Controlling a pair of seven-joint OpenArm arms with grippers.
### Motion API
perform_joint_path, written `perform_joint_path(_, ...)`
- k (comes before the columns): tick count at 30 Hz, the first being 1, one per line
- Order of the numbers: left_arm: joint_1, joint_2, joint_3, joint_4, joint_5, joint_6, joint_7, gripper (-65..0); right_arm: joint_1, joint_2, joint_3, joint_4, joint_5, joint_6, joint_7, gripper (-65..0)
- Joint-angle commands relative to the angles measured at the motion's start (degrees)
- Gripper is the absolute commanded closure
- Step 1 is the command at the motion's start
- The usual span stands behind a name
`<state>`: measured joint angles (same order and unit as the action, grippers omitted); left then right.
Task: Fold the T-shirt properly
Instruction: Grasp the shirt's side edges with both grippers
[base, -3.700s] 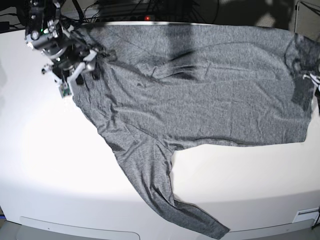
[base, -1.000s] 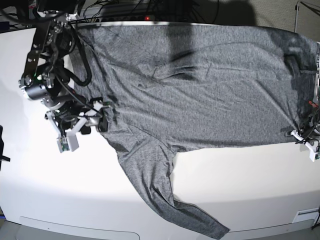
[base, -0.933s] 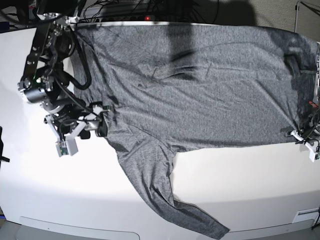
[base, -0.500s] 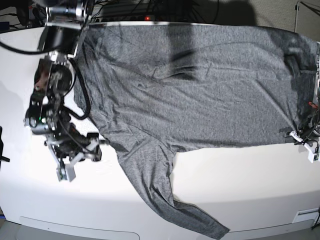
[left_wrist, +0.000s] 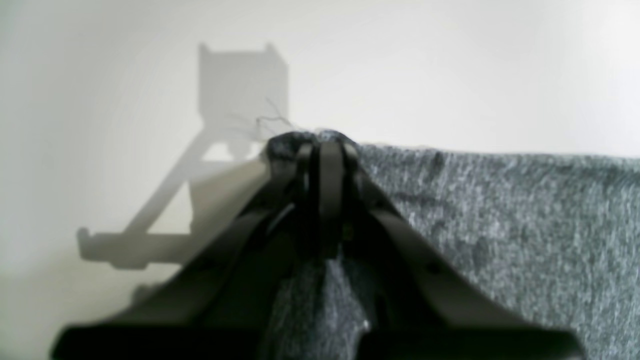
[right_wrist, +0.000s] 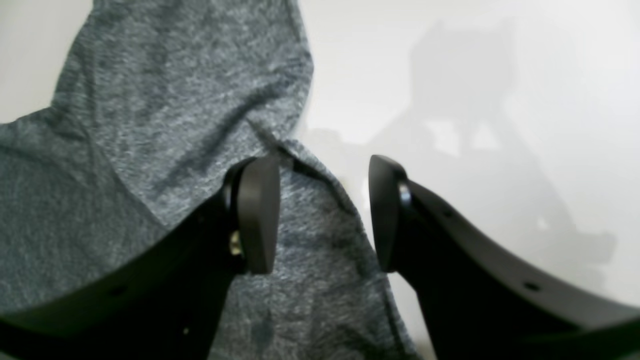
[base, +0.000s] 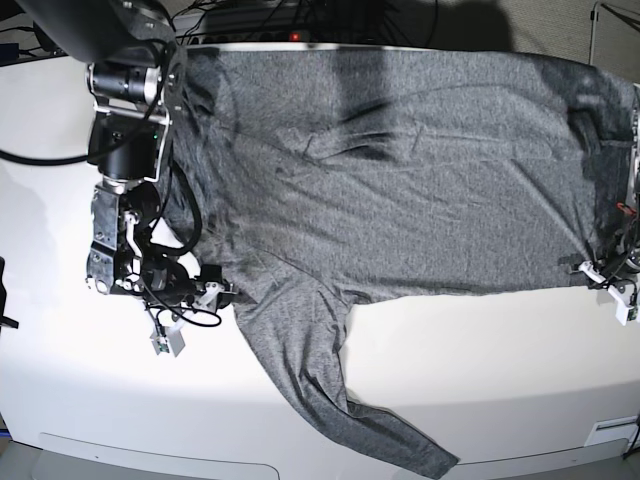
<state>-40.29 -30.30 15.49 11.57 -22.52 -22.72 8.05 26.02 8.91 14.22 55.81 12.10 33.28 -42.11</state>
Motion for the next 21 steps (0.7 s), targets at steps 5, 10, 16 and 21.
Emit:
perform_joint_path(5, -1.6, -1.0, -0.1, 0.5, -0.1, 0.0, -1.7, 0.0, 1.9, 0.4, 0.0, 0.6, 0.2, 0.4, 4.0, -28.0)
perform_joint_path(10, -1.6, -1.0, -0.1, 0.5, -0.1, 0.0, -1.7, 0.0, 1.9, 0.0, 0.0, -0.6, 0.0, 1.8, 5.8, -28.0)
perform_joint_path(16, -1.6, -1.0, -0.1, 0.5, -0.1, 0.0, -1.7, 0.0, 1.9, -1.6, 0.0, -4.6, -2.1, 2.8, 8.1, -28.0)
perform_joint_path(21, -1.6, -1.0, -0.1, 0.5, -0.1, 0.0, -1.7, 0.0, 1.9, -2.3, -0.6, -6.7, -2.5, 3.8, 9.6, -27.9)
